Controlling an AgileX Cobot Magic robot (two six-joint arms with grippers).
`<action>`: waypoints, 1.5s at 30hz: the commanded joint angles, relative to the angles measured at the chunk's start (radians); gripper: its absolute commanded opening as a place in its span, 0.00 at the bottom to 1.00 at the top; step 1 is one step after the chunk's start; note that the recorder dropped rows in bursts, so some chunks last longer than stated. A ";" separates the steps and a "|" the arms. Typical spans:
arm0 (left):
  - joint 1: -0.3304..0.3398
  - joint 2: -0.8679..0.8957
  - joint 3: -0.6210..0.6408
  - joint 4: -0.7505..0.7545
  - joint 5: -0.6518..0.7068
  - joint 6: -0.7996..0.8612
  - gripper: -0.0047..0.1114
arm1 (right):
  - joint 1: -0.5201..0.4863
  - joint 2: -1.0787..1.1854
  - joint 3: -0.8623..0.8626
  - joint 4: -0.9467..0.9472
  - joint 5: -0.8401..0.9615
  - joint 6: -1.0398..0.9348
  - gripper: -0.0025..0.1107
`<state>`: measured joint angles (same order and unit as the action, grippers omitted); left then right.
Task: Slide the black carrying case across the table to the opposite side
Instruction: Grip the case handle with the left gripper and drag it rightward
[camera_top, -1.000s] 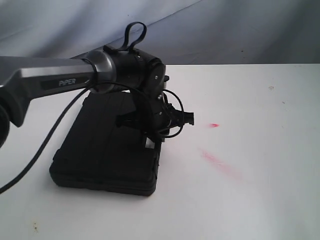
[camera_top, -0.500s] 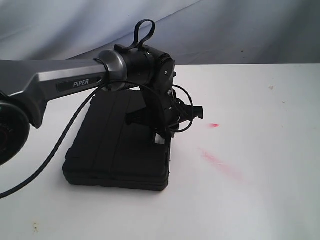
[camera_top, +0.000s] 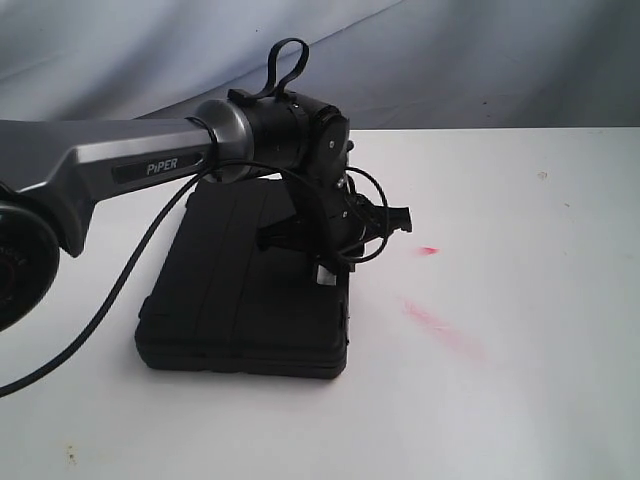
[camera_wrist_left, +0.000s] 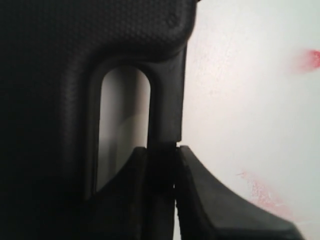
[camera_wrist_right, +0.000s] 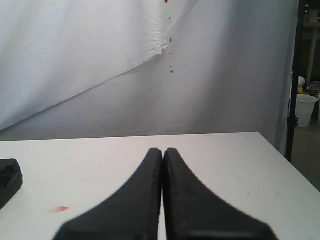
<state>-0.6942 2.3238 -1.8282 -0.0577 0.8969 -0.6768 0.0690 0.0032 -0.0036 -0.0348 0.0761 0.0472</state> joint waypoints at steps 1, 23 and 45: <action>-0.008 -0.015 -0.015 -0.035 -0.055 -0.010 0.04 | 0.002 -0.003 0.004 -0.005 -0.001 -0.006 0.02; -0.008 -0.015 -0.015 -0.008 -0.082 -0.021 0.04 | 0.002 -0.003 0.004 -0.005 -0.001 -0.006 0.02; -0.008 -0.015 -0.015 0.066 -0.049 -0.024 0.27 | 0.002 -0.003 0.004 -0.005 -0.001 -0.006 0.02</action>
<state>-0.6981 2.3218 -1.8390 0.0000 0.8477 -0.6921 0.0690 0.0032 -0.0036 -0.0348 0.0761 0.0472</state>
